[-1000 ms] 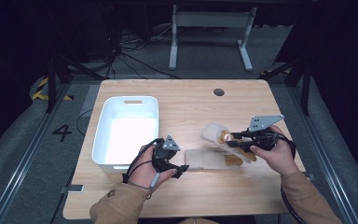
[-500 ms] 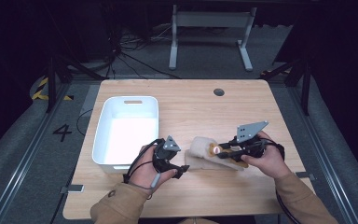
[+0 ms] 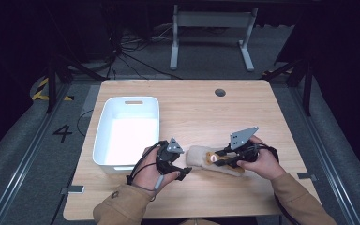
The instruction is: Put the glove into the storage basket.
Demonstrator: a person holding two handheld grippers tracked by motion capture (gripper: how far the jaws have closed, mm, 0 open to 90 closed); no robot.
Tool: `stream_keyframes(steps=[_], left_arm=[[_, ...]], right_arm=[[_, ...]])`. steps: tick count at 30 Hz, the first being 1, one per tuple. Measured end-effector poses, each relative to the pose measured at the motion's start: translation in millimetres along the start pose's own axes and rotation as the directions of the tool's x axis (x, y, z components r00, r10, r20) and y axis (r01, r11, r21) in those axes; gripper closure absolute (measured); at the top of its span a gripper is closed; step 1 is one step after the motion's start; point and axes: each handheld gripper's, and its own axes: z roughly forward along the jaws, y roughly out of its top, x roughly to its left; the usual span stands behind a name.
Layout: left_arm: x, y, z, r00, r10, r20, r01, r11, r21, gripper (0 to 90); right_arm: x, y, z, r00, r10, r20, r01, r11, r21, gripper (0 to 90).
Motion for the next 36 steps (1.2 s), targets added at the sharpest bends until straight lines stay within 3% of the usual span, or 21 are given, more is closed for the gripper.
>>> stream_keyframes(steps=[4,8,13,17,20,23,26,29,34,36], left_arm=[[-1.4,0.8,7.3,0.9999,0.015,-0.004,-0.015,0.9997,0.020,31.7],[-2.0,2.7,13.2,0.9995,0.030,-0.007,-0.029,0.9988,0.040,32.4],[-2.0,7.0,20.0,0.9989,0.046,0.000,-0.046,0.9975,0.054,32.5],[-0.7,11.4,26.0,0.9985,0.054,0.013,-0.055,0.9954,0.079,32.9],[1.6,14.0,28.5,0.9955,0.091,0.026,-0.094,0.9895,0.110,38.9],[3.1,16.3,30.4,0.9944,0.099,0.037,-0.104,0.9849,0.139,44.0],[4.1,16.7,33.4,0.9935,0.112,0.020,-0.114,0.9807,0.159,43.7],[4.6,16.7,36.5,0.9936,0.112,-0.011,-0.109,0.9793,0.170,43.0],[4.9,15.9,39.9,0.9955,0.094,-0.004,-0.092,0.9778,0.188,42.2],[5.7,15.2,41.0,0.9994,0.034,0.009,-0.035,0.9820,0.186,41.2]], right_arm=[[1.9,-2.2,4.0,0.9999,0.000,0.012,-0.001,1.000,0.030,58.2],[6.5,-3.4,4.3,0.9994,0.022,0.025,-0.023,1.000,0.020,46.1],[12.2,-4.7,-9.8,0.9949,0.080,0.061,-0.080,0.997,-0.003,42.8],[16.1,-10.8,-27.1,0.9831,0.143,0.115,-0.144,0.990,0.007,47.0],[17.0,-19.5,-37.8,0.9728,0.166,0.162,-0.172,0.985,0.021,50.5],[18.7,-27.9,-45.1,0.9625,0.192,0.192,-0.204,0.978,0.045,52.9],[18.9,-35.4,-49.5,0.9551,0.210,0.209,-0.230,0.971,0.073,53.8],[18.7,-42.1,-50.2,0.9516,0.220,0.214,-0.248,0.962,0.115,53.7],[17.5,-50.6,-45.1,0.9541,0.223,0.199,-0.261,0.947,0.186,53.0],[16.1,-53.2,-42.2,0.9525,0.232,0.197,-0.271,0.942,0.197,52.7]])
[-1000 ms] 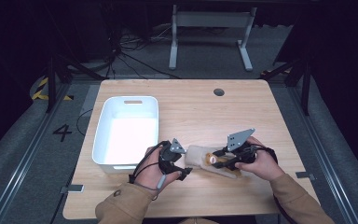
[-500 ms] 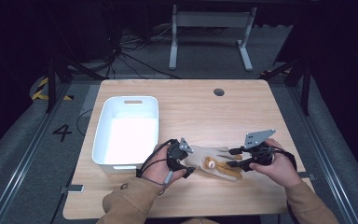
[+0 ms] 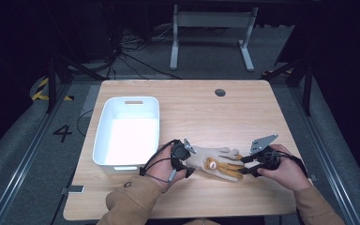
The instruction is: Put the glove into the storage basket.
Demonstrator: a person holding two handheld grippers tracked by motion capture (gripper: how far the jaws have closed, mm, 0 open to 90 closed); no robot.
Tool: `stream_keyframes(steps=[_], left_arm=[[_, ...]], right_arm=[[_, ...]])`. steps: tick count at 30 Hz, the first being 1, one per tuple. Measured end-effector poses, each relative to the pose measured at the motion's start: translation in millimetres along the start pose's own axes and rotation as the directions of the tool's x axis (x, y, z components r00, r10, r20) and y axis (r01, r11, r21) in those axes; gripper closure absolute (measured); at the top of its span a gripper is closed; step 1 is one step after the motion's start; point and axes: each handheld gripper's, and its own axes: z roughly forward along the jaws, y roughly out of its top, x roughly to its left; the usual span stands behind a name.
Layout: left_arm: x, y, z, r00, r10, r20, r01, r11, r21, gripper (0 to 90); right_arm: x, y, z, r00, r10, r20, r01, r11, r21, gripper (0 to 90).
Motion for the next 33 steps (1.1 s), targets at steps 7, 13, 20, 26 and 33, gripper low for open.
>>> stream_keyframes(steps=[7,13,20,26,33], left_arm=[[1.8,-1.0,4.5,0.9995,-0.027,0.012,0.027,0.9996,0.003,43.0],[5.7,-1.7,11.5,0.9979,-0.061,0.023,0.060,0.9982,0.002,57.0],[2.4,0.2,9.0,0.9978,-0.066,0.008,0.066,0.9968,0.045,83.6],[-2.4,2.3,3.7,0.9986,-0.054,-0.003,0.054,0.9979,0.035,86.9],[-6.8,4.7,-9.7,0.9993,-0.037,0.001,0.037,0.9993,-0.001,87.2]], right_arm=[[-2.9,-3.2,5.1,1.0000,-0.006,0.001,0.006,1.000,0.011,67.1],[-2.1,-1.9,2.5,0.9998,-0.014,0.014,0.013,1.000,0.009,77.3],[-0.4,0.0,1.2,0.9999,-0.009,0.014,0.008,1.000,0.021,82.5],[1.9,1.9,-3.0,0.9999,0.002,0.014,-0.002,1.000,0.023,84.4],[3.8,7.3,-21.5,0.9986,0.011,0.052,-0.010,1.000,-0.022,84.8]])
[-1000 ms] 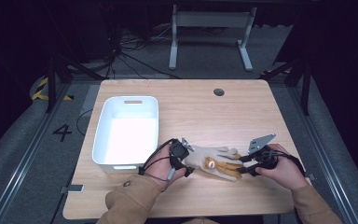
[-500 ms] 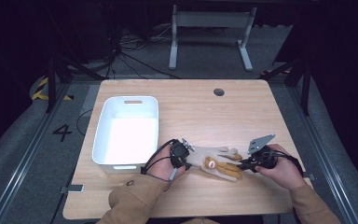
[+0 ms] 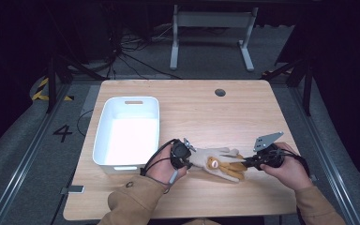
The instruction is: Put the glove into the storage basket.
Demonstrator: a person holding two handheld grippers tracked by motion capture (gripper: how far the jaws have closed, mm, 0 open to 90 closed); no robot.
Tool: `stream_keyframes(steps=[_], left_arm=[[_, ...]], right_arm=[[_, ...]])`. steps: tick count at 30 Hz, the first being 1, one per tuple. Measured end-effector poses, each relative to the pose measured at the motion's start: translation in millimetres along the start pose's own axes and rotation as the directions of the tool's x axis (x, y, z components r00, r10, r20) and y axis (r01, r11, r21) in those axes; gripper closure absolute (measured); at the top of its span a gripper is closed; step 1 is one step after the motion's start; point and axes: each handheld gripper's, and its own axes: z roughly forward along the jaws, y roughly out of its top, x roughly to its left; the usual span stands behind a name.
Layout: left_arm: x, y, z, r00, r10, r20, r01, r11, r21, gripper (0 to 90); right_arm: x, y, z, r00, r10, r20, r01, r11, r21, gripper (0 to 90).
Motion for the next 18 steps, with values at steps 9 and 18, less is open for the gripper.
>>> stream_keyframes(steps=[9,18], left_arm=[[-7.7,0.9,-13.4,0.9999,0.011,-0.008,-0.012,0.9985,-0.054,87.3],[-10.2,-2.3,-17.3,0.9999,0.006,-0.013,-0.007,0.9964,-0.085,87.3]], right_arm=[[-1.8,6.2,-22.7,0.9979,0.008,0.065,-0.003,0.996,-0.088,85.1],[-6.7,14.3,-32.0,0.9913,0.026,0.129,-0.004,0.986,-0.166,85.2]])
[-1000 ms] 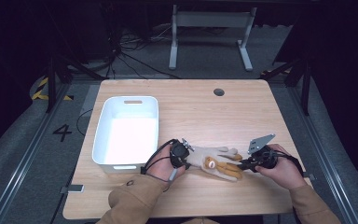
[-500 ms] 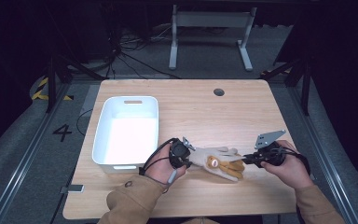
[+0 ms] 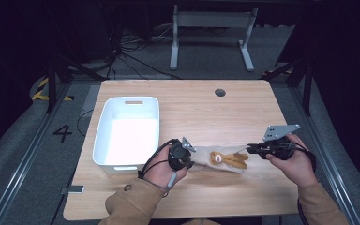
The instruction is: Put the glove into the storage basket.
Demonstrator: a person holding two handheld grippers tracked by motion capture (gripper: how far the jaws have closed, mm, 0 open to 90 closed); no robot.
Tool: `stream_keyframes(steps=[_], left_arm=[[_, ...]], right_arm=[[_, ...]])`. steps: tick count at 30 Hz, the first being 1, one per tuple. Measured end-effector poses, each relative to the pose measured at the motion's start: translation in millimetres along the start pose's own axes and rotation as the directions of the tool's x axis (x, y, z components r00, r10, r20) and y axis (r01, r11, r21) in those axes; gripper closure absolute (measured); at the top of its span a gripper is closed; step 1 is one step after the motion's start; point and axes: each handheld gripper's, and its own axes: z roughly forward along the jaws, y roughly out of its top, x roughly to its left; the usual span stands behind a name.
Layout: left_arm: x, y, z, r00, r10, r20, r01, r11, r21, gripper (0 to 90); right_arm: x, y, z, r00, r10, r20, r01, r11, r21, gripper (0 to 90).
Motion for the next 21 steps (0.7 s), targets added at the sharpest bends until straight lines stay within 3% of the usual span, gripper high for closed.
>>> stream_keyframes(steps=[6,11,21], left_arm=[[-1.3,-3.5,1.5,0.9999,0.011,-0.010,-0.012,0.9997,-0.023,87.0],[-1.6,-6.0,9.0,0.9998,0.013,-0.017,-0.013,0.9999,-0.011,87.0],[-0.6,-11.6,24.7,0.9994,0.028,-0.018,-0.028,0.9986,0.044,86.9]], right_arm=[[-9.4,0.9,10.6,0.9992,0.034,0.019,-0.034,0.999,-0.025,85.2],[-14.5,0.6,21.6,0.9986,0.046,0.025,-0.046,0.999,-0.028,85.2],[-25.8,-12.9,47.1,0.9961,0.088,-0.007,-0.088,0.996,0.011,85.1]])
